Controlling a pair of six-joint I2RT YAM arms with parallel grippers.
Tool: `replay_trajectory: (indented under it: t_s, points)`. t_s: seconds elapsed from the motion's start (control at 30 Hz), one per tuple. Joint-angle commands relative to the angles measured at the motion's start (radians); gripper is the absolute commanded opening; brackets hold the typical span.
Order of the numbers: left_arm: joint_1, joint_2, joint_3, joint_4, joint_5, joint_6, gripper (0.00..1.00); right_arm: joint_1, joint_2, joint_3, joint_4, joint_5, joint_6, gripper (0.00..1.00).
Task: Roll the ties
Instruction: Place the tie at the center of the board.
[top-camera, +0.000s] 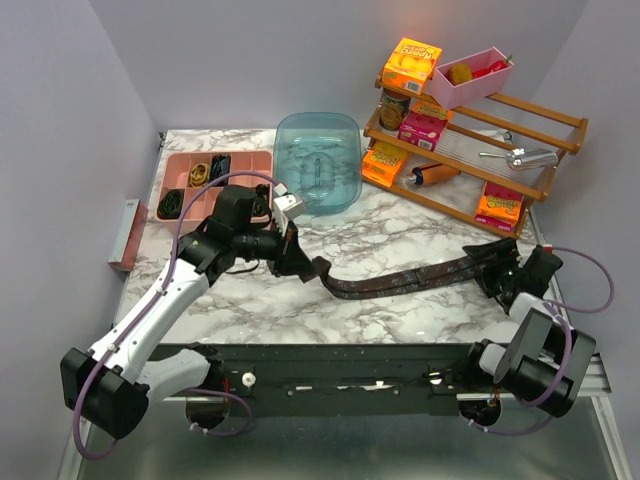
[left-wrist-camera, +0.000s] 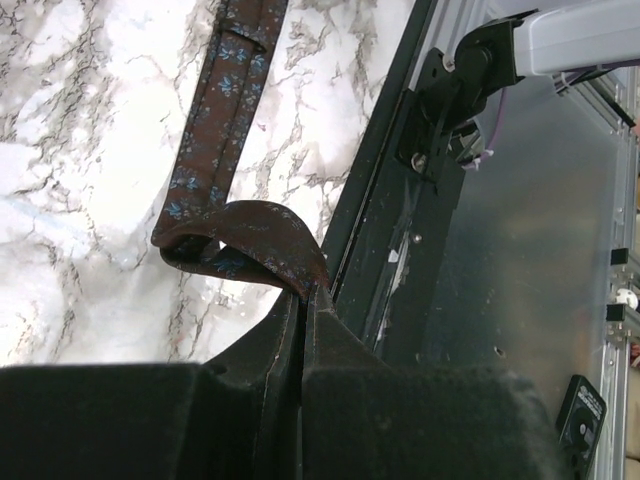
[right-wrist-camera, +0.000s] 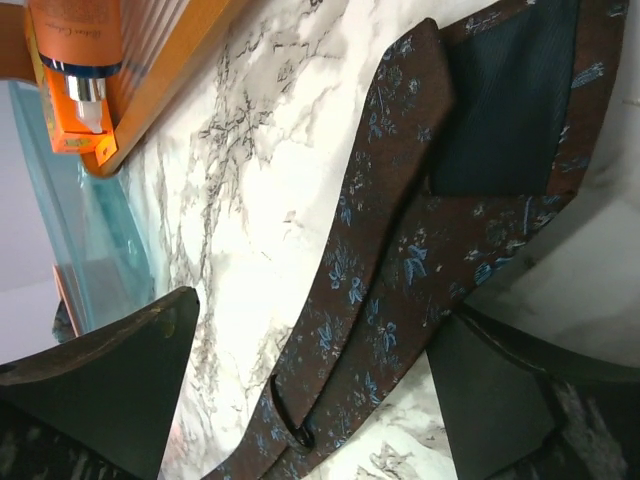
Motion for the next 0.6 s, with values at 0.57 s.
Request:
replay_trajectory:
  t_s: [0.57]
  points:
    - [-0.002, 0.051, 0.077, -0.189, -0.210, 0.080, 0.00, -0.008, -0.173, -0.011, -0.367, -0.233, -0.059, 1.00]
